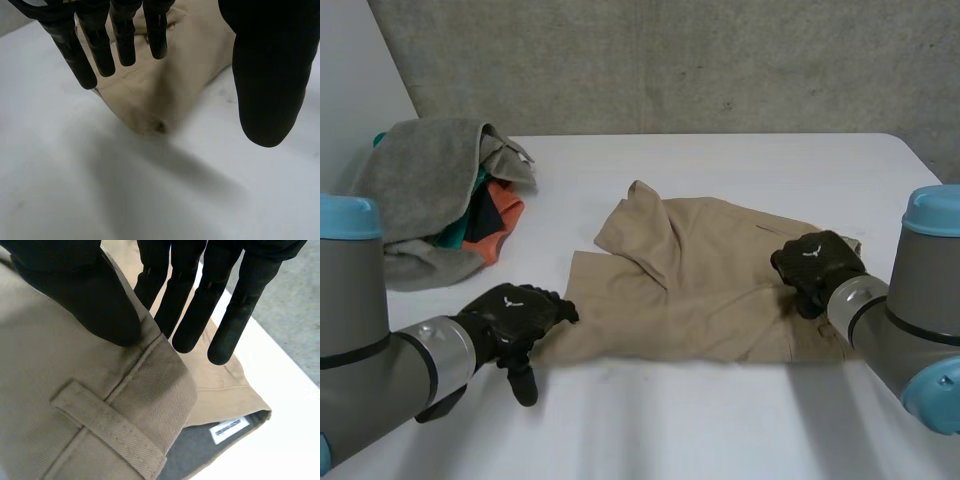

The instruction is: Fold the laundry.

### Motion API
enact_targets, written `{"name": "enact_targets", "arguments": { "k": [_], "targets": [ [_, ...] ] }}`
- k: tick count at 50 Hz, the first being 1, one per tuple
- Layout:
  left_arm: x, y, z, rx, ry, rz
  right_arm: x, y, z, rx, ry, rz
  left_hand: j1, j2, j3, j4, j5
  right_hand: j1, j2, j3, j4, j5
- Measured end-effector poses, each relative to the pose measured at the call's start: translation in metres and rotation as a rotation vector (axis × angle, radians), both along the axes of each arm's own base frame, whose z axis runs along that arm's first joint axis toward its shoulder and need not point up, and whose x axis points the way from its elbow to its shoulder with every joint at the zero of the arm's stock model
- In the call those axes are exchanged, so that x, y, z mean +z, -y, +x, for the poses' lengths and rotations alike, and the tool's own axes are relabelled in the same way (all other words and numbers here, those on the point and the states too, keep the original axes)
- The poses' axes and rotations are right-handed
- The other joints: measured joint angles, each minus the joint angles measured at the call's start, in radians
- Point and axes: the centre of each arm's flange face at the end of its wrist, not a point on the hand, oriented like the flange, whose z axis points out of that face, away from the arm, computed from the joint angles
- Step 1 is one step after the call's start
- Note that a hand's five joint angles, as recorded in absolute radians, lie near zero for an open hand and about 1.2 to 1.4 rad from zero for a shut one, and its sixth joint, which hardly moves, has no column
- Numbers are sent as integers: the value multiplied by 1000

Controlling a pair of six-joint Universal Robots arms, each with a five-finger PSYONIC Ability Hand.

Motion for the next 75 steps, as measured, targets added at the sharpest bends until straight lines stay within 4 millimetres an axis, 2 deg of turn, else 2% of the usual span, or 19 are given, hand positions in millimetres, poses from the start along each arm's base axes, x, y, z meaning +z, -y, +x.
{"name": "enact_targets", "arguments": {
  "k": [14, 20, 23, 24, 30, 34, 38, 40, 44, 46, 50, 52, 56, 61, 66, 69, 72, 73, 75],
  "targets": [
    [-24, 13, -27, -12, -16, -56, 0, 3, -5, -31, 23, -22, 162, 126, 125, 137, 137, 0, 0, 0, 0, 0],
    [-31, 23, -43, -6, -27, -137, 1, -1, -4, -26, 26, -18, 653, 592, 588, 602, 594, 0, 0, 0, 0, 0],
    [-34, 26, -47, -5, -24, -154, 3, -1, -5, -25, 28, -23, 694, 646, 627, 641, 634, 0, 0, 0, 0, 0],
    [-36, 28, -49, -3, -15, -168, 6, -2, -5, -24, 31, -32, 849, 849, 841, 860, 831, 0, 0, 0, 0, 0],
    [-29, 32, -46, 10, 14, -184, 20, -5, -4, -8, 36, -61, 849, 856, 850, 871, 831, 0, 0, 0, 0, 0],
    [12, 30, -34, 32, 2, -229, 51, -13, -1, 38, 32, -126, 849, 856, 850, 871, 831, 0, 0, 0, 0, 0],
    [84, 23, -21, 51, -97, -382, 109, -21, 1, 73, 55, -280, 849, 857, 850, 871, 831, 0, 0, 0, 0, 0],
    [105, 20, -17, 54, -132, -436, 127, -23, 1, 77, 69, -334, 849, 858, 852, 872, 831, 0, 1, 0, 0, 0],
    [200, 1, 3, 71, -302, -700, 215, -37, -4, 72, 165, -588, 849, 859, 852, 872, 831, 0, 2, 0, 0, 0],
    [230, -6, 11, 84, -359, -781, 241, -43, -6, 66, 202, -659, 849, 859, 852, 872, 831, 0, 2, 0, 0, 0],
    [262, -10, 20, 107, -424, -841, 275, -49, -9, 56, 255, -738, 849, 859, 852, 872, 831, 0, 2, 0, 0, 0],
    [266, -7, 21, 112, -432, -830, 280, -47, -9, 54, 263, -739, 849, 859, 852, 872, 831, 0, 2, 0, 0, 0],
    [251, 9, 13, 111, -405, -744, 268, -35, -1, 59, 246, -679, 849, 859, 852, 872, 834, 0, 2, 0, 0, 0],
    [205, 41, -3, 96, -309, -609, 228, -14, 14, 71, 192, -549, 849, 859, 852, 872, 845, 0, 2, 0, 0, 0],
    [143, 88, -22, 81, -194, -526, 161, 16, 37, 79, 129, -394, 849, 860, 852, 872, 845, 0, 2, 0, 0, 0],
    [120, 115, -31, 86, -168, -548, 129, 33, 50, 70, 120, -363, 849, 860, 852, 872, 845, 0, 2, 0, 0, 0],
    [113, 136, -37, 101, -174, -605, 115, 47, 58, 50, 133, -382, 849, 860, 853, 872, 845, 0, 2, 0, 0, 0],
    [115, 155, -43, 121, -200, -687, 108, 63, 65, 23, 168, -436, 849, 860, 853, 872, 845, 0, 2, 0, 0, 0],
    [123, 168, -46, 136, -229, -758, 109, 72, 69, 6, 198, -481, 849, 860, 853, 872, 845, 0, 2, 0, 0, 0]
  ]
}}
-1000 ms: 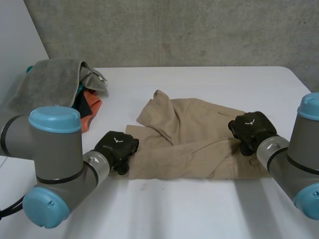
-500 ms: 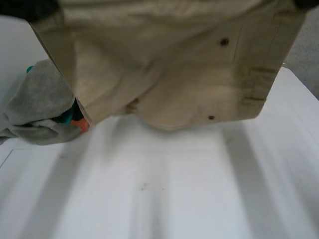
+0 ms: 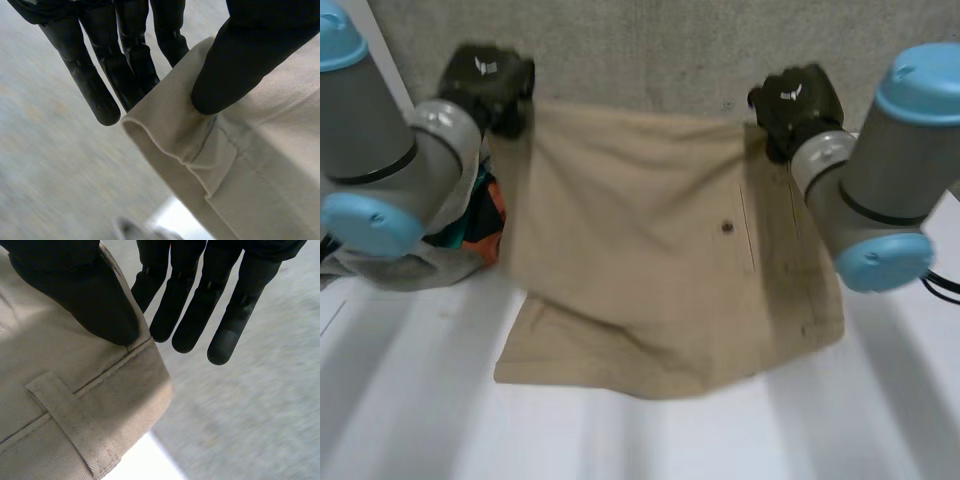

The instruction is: Fold the laundry.

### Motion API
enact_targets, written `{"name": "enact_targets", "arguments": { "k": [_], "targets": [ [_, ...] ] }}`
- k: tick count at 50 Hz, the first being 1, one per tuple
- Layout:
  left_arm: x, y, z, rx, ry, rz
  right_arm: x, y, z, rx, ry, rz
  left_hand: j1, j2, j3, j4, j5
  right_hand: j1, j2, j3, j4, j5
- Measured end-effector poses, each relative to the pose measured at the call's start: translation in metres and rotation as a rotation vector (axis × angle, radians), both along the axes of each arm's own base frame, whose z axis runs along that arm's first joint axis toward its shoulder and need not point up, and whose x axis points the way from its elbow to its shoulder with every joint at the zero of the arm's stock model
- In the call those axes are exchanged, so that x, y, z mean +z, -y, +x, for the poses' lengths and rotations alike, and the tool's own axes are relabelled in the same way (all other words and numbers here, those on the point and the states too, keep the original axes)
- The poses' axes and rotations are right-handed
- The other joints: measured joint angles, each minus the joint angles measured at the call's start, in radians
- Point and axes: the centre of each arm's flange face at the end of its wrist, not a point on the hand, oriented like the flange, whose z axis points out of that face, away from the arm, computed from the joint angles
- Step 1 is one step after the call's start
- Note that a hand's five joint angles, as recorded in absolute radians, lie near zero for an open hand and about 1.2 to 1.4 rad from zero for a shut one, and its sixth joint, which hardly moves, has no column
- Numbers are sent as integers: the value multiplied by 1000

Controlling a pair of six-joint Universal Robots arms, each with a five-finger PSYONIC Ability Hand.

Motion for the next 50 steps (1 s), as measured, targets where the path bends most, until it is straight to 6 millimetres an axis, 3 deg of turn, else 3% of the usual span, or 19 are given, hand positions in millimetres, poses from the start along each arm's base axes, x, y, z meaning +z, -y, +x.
{"name": "enact_targets", "arguments": {
  "k": [4, 10, 13, 16, 19, 23, 27, 33, 36, 40, 42, 46, 48, 50],
  "targets": [
    [51, 24, -7, 20, -144, -290, 29, 29, 9, -29, 174, -251, 0, 1, 1, 0, 0, 0, 0, 0, 0, 0],
    [126, 13, -3, -17, -343, -584, 98, 32, 6, -13, 382, -612, 0, 1, 1, 0, 0, 0, 0, 0, 0, 0],
    [142, 6, 2, -38, -395, -626, 118, 27, 4, 7, 431, -696, 0, 1, 1, 0, 0, 0, 0, 0, 0, 0],
    [141, 5, 7, -45, -413, -606, 120, 25, 5, 31, 438, -695, 0, 1, 1, 0, 0, 0, 0, 0, 0, 1],
    [125, 7, 12, -44, -404, -533, 107, 26, 9, 57, 406, -621, 0, 1, 1, 0, 0, 0, 0, 0, 0, 1],
    [83, 11, 12, -58, -347, -383, 67, 29, 15, 65, 312, -444, 0, 2, 1, 0, 0, 0, 0, 0, 0, 1],
    [26, 6, 7, -105, -260, -192, 17, 27, 16, 49, 186, -260, 0, 2, 1, 0, 3, 0, 1, 0, 0, 1],
    [-65, -24, 3, -164, -104, 142, -52, 11, 10, 31, -12, -35, 0, 3, 1, 0, 3, 0, 1, 0, 0, 1],
    [-96, -48, 7, -172, -20, 291, -76, -1, 3, 32, -103, 60, 0, 3, 1, 0, 3, 0, 1, 0, 0, 1],
    [-119, -81, 16, -174, 83, 451, -93, -19, -7, 47, -207, 174, 0, 3, 1, 0, 3, 0, 1, 0, 0, 1],
    [-126, -107, 25, -178, 154, 552, -99, -34, -17, 67, -285, 262, 0, 3, 1, 0, 3, 0, 7, 0, 0, 1],
    [-125, -147, 39, -198, 260, 680, -100, -62, -36, 96, -410, 402, 0, 3, 1, 0, 8, 0, 7, 0, 0, 1],
    [-120, -182, 50, -228, 357, 783, -98, -85, -53, 107, -504, 505, 0, 3, 1, 0, 8, 0, 7, 0, 0, 1],
    [-116, -203, 57, -253, 420, 846, -95, -104, -67, 115, -573, 578, 0, 3, 1, 0, 8, 0, 7, 0, 0, 1]
  ]
}}
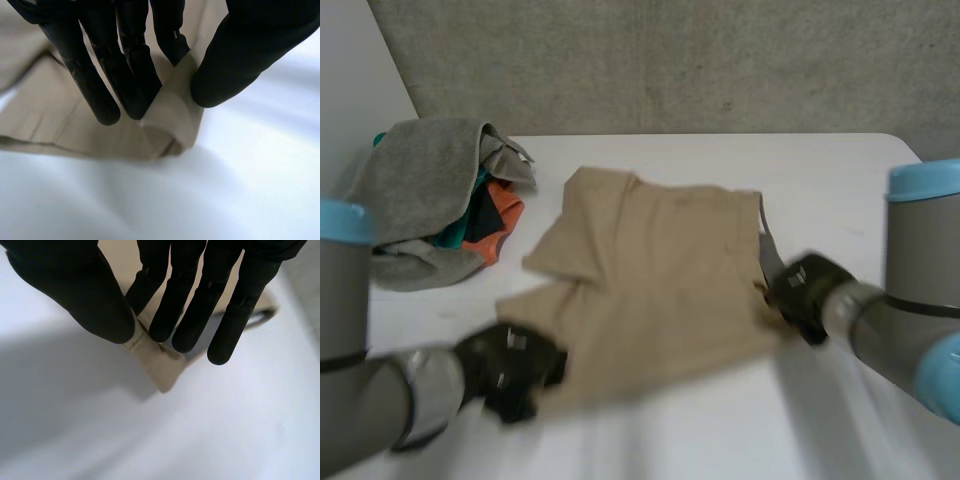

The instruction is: Fold the laundry.

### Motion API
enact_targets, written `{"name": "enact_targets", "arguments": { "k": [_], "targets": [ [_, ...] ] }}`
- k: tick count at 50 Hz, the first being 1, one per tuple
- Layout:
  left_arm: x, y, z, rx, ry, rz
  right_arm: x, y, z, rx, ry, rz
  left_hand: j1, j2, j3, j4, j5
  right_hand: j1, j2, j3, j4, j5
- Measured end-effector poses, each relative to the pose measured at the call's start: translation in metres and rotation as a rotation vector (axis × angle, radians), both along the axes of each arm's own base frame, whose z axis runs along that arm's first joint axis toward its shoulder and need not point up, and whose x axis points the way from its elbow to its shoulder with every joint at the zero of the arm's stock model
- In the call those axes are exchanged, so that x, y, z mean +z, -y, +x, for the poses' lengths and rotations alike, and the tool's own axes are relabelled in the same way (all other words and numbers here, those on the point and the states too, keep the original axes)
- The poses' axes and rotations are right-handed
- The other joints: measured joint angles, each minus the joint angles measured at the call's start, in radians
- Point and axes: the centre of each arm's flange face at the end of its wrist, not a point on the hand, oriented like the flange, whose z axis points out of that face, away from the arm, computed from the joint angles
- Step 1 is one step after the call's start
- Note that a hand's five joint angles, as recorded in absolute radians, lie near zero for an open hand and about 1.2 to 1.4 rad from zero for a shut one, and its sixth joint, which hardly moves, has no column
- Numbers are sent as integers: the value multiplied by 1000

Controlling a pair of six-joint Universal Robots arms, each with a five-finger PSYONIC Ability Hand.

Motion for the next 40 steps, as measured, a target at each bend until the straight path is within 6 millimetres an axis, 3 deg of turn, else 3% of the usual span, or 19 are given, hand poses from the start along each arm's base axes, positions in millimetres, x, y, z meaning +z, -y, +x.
{"name": "enact_targets", "arguments": {
  "k": [2, 5, 9, 13, 17, 23, 26, 32, 35, 37, 40],
  "targets": [
    [6, -29, 10, -60, 76, 88, 5, -22, -15, 19, -72, 61, 0, 0, 0, 0, 0, 0, 0, 0, 0, 0],
    [17, -55, 19, -138, 137, 150, 10, -42, -28, 64, -128, 79, 0, 0, 0, 0, 0, 0, 0, 0, 0, 0],
    [23, -57, 20, -170, 131, 107, 10, -54, -32, 107, -140, 68, 0, 0, 0, 0, 1, 0, 0, 0, 0, 0],
    [29, -24, 11, -137, 60, -66, 9, -56, -25, 125, -77, 49, 0, 0, 0, 0, 12, 0, 0, 0, 0, 0],
    [30, 22, -1, -54, -15, -225, 11, -38, -10, 91, 25, -4, 0, 0, 0, 0, 12, 0, 0, 0, 0, 0],
    [29, 89, -21, 71, -110, -404, 12, 11, 15, -12, 165, -150, 0, 0, 0, 1, 12, 0, 0, 0, 0, 1],
    [28, 125, -33, 134, -148, -500, 9, 46, 30, -69, 236, -272, 0, 0, 0, 3, 12, 0, 0, 0, 0, 3],
    [26, 192, -50, 255, -200, -698, -5, 99, 58, -111, 320, -480, 0, 0, 1, 3, 12, 0, 0, 0, 0, 5],
    [22, 215, -56, 289, -229, -762, -14, 116, 69, -120, 340, -556, 0, 0, 1, 3, 12, 0, -1, -1, -1, 2],
    [17, 228, -60, 299, -260, -788, -22, 126, 75, -124, 357, -606, -3, -17, -13, -15, 0, -211, -224, -220, -221, -198],
    [10, 239, -69, 289, -334, -790, -33, 137, 85, -120, 391, -673, -388, -381, -373, -361, -340, -683, -706, -682, -662, -676]
  ]
}}
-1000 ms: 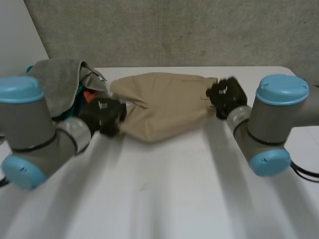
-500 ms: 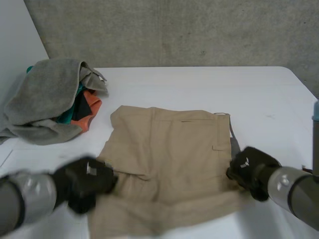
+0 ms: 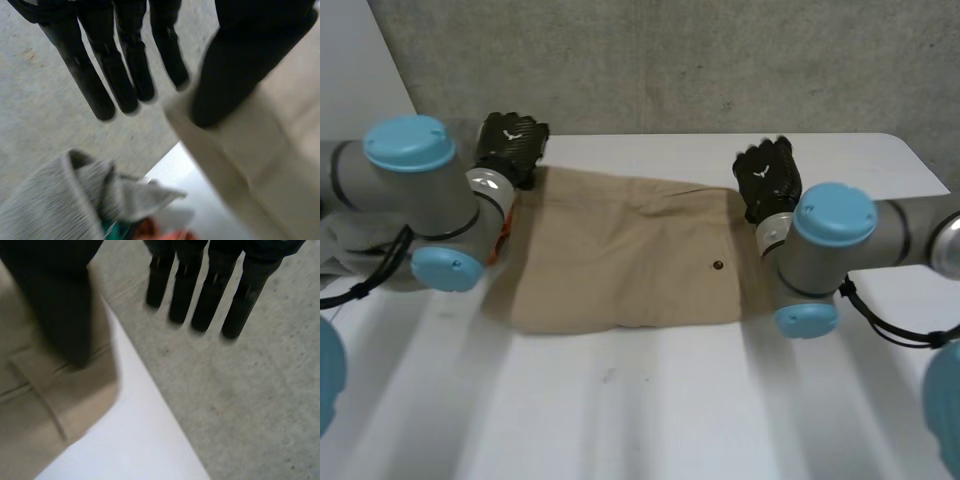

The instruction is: Fold the laundry.

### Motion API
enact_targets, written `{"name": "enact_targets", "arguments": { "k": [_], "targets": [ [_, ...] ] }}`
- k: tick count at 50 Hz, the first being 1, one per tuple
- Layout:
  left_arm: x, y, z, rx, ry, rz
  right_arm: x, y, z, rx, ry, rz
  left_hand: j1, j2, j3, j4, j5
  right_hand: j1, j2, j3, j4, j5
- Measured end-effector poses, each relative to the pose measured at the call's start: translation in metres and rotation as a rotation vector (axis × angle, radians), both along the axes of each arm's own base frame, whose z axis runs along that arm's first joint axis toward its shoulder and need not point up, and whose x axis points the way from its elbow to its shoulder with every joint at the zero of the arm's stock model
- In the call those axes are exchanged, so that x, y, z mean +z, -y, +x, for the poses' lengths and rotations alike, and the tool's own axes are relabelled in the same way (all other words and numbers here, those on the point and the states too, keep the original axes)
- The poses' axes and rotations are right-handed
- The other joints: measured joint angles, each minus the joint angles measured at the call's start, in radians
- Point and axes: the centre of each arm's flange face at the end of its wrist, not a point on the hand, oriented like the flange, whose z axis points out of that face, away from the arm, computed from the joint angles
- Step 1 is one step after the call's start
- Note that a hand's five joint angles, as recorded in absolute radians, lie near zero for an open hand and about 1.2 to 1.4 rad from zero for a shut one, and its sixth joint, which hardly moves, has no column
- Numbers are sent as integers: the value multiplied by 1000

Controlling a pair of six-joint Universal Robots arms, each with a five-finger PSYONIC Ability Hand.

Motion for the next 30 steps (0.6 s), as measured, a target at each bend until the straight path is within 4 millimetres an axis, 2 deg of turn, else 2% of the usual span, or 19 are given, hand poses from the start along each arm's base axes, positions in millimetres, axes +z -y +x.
{"name": "enact_targets", "arguments": {
  "k": [1, 2, 4, 6, 10, 13, 16, 20, 21, 22, 26, 30],
  "targets": [
    [-2, 1, -4, -21, -24, 4, -2, 3, 3, 3, 12, -25, 0, 0, 0, 0, 0, -114, -125, -126, -147, -147],
    [-5, 1, -8, -45, -49, 11, -3, 5, 5, 5, 24, -48, -429, -376, -353, -383, -379, -179, -228, -237, -251, -242],
    [-7, -2, -13, -82, -88, 31, -2, 7, 7, 10, 47, -87, -583, -567, -564, -595, -583, -196, -274, -298, -316, -297],
    [-7, -6, -16, -103, -110, 46, 2, 6, 7, 12, 62, -103, -585, -605, -602, -633, -619, -196, -274, -302, -324, -297],
    [4, -22, -10, -116, -134, 69, 30, -6, -4, 21, 109, -87, -585, -612, -606, -636, -619, -196, -275, -302, -324, -297],
    [15, -36, 2, -104, -140, 71, 48, -25, -20, 50, 130, 21, -585, -612, -606, -636, -619, -196, -274, -302, -324, -297],
    [23, -49, 13, -96, -145, 73, 54, -45, -36, 83, 137, 178, -585, -612, -606, -636, -619, -196, -274, -302, -324, -297],
    [26, -69, 25, -105, -153, 93, 49, -65, -53, 99, 135, 360, -585, -612, -606, -636, -619, -196, -273, -301, -324, -297],
    [25, -78, 28, -118, -156, 109, 42, -76, -64, 96, 132, 485, -585, -613, -606, -636, -619, -192, -271, -288, -311, -286],
    [25, -83, 30, -126, -157, 119, 39, -78, -67, 93, 131, 514, -585, -613, -606, -636, -619, -192, -268, -279, -301, -277],
    [20, -102, 32, -166, -162, 170, 23, -82, -79, 75, 119, 601, -585, -613, -606, -636, -619, -192, -215, -239, -265, -239],
    [14, -119, 31, -204, -164, 219, 3, -74, -84, 60, 103, 606, -585, -613, -606, -636, -619, -181, -214, -236, -262, -232]
  ]
}}
